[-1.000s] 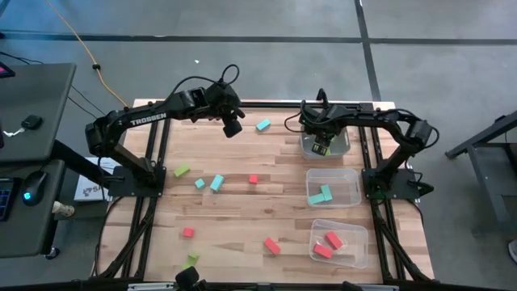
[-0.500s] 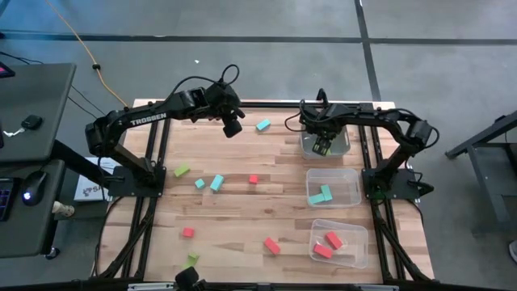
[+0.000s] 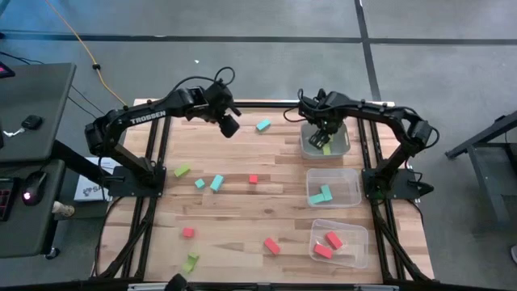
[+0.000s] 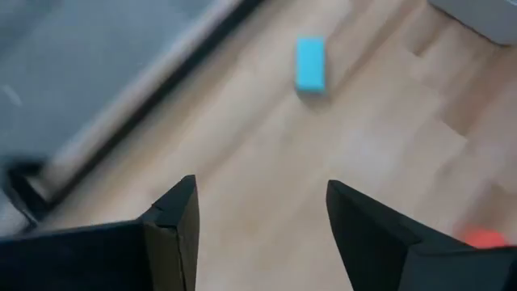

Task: Sort & place blocks by color
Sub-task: Put the light blue block into the top transparent bin

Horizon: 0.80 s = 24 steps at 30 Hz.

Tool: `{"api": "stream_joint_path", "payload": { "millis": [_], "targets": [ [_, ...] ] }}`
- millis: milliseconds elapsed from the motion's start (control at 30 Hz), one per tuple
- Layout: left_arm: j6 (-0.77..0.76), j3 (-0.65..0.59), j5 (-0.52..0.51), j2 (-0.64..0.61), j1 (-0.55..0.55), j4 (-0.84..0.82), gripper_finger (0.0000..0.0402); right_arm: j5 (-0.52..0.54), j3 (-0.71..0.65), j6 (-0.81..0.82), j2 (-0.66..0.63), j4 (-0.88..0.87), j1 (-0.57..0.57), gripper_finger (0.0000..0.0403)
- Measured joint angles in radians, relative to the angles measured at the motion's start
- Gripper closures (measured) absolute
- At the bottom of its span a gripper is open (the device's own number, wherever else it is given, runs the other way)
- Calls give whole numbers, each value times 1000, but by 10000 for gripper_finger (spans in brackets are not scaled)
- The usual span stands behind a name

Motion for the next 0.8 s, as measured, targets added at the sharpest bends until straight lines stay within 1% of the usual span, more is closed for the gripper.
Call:
{"api": "stream_joint_path", "payload": {
  "millis": [100,233,467,633,800],
  "targets": [
    [-91,0,72,0,-6,-54,211,-62,29,59,0,-22,0,206],
    [-137,0,102,0,-45,-111,209,-119,61,115,0,-29,8,205],
    [-237,-30,102,0,-126,-177,209,-118,104,137,0,-48,69,205],
    [-348,-90,107,0,-196,-207,209,-118,116,159,0,-48,113,205],
    [-442,-146,152,0,-270,-200,209,-117,116,153,0,-51,144,205]
  ]
}}
